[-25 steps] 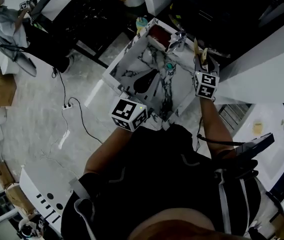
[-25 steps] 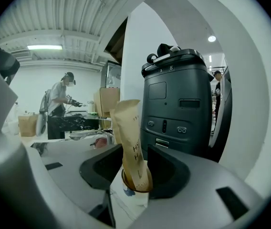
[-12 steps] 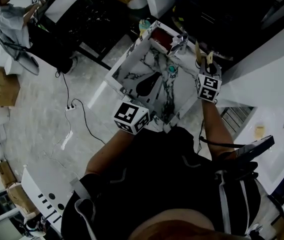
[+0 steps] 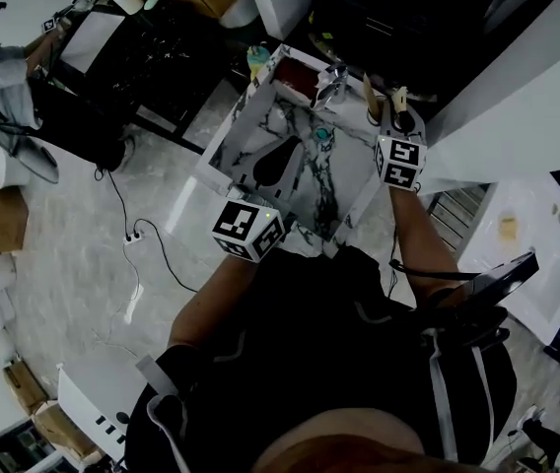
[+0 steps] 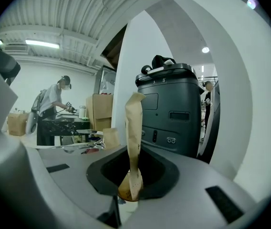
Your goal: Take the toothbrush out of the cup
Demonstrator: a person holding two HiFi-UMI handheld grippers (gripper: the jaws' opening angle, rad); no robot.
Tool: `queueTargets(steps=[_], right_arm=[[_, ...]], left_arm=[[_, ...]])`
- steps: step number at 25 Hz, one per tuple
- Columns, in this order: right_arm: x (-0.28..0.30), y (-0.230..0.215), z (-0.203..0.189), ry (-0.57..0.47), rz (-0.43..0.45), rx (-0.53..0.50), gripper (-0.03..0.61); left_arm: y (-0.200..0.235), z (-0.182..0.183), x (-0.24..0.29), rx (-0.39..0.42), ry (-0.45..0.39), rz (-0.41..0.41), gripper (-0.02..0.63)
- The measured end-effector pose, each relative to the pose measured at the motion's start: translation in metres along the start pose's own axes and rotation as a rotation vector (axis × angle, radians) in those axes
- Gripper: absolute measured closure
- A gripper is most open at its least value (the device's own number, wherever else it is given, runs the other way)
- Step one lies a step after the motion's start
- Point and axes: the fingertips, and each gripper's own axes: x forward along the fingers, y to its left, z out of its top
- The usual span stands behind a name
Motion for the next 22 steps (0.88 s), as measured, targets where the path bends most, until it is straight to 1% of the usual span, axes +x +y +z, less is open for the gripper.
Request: queueTargets(steps=[4,11,17,20,22], right_arm=[[-0.012,-0.001,0.022,-0.027,-0.036,-0.018,0.528],[-0.038,-0.004,0.063,-0.083,-0.105,-0.009,0.529],[-0.073,0.006,0.103,-0.139,-0.135,0.013,0.528],[-0.091,0.014,0.120,-0.166,-0.149,0.019,0.528],[-0.103,0.019,0.130,-0.181,-0.156,0.024,0.528]], left_arm=[[-0.001,0.011,0.000,0.001,-0.021,-0.071,0.589],[0.007,0.019,0.003,-0.016,-0.003,-0.149,0.589],[0.013,0.034,0.001,-0.015,-0.027,-0.222,0.597],[0.014,0.036,0.000,-0.001,-0.025,-0.253,0.597],[0.015,0.037,0.000,-0.006,-0.027,-0.272,0.599]])
